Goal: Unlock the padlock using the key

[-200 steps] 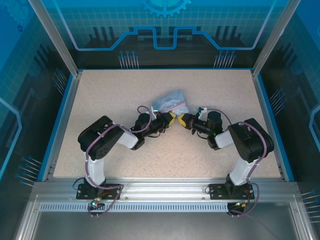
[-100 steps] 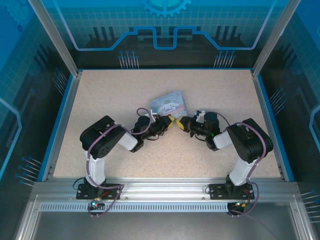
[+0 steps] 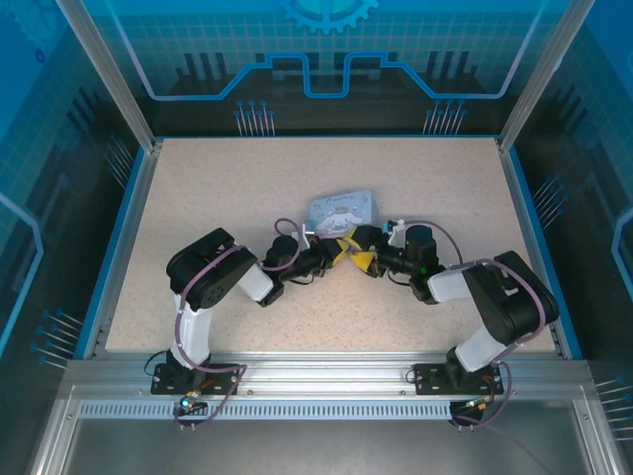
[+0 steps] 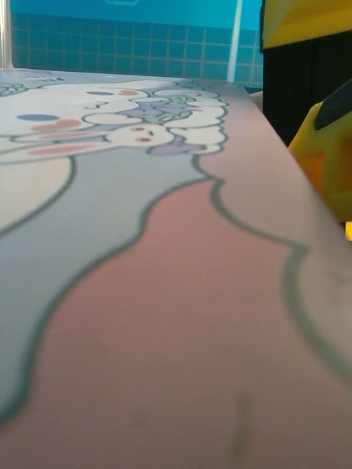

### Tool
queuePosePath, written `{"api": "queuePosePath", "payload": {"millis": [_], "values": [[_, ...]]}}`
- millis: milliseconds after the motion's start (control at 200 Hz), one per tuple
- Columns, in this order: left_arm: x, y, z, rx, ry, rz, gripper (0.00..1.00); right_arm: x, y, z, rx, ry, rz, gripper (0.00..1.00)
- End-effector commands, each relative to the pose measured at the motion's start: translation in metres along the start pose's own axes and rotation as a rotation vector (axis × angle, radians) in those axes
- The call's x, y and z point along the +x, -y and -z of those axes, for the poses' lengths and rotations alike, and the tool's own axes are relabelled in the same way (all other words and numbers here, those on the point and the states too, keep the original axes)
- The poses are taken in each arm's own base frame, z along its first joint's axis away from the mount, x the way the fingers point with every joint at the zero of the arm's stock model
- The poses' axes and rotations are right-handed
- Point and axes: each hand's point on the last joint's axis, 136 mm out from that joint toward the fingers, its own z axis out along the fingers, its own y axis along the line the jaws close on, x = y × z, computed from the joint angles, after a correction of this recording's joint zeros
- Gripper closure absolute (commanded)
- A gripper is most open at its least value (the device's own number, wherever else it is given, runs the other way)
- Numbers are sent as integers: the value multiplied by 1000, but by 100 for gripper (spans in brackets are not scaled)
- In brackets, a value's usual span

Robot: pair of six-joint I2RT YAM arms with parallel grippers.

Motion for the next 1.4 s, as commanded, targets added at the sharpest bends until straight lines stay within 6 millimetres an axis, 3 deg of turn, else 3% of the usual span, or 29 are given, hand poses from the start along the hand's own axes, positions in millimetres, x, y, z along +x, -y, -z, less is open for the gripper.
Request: {"api": "queuePosePath", "payload": {"millis": [0, 160, 280, 415, 650, 880, 1131, 1391], "values": [[5, -5, 5, -12, -33, 17, 100, 13, 23, 17, 121, -52, 54, 16], [1, -7, 9, -30, -27, 11, 100, 25, 25, 46, 286, -95, 227, 16], [-1, -7, 11, -47, -31, 11, 100, 22, 17, 69, 419, -85, 435, 18], [0, -5, 9, -65, -43, 14, 100, 15, 4, 79, 561, -67, 703, 25], [4, -2, 8, -116, -76, 19, 100, 20, 3, 56, 716, -125, 1040, 39], [9, 1, 7, -177, -119, 31, 100, 21, 7, 33, 737, -171, 1188, 54], [11, 8, 2, -199, -154, 33, 100, 20, 6, 21, 713, -193, 1249, 58], [12, 10, -1, -204, -174, 42, 100, 23, 14, 9, 691, -238, 1269, 57]]}}
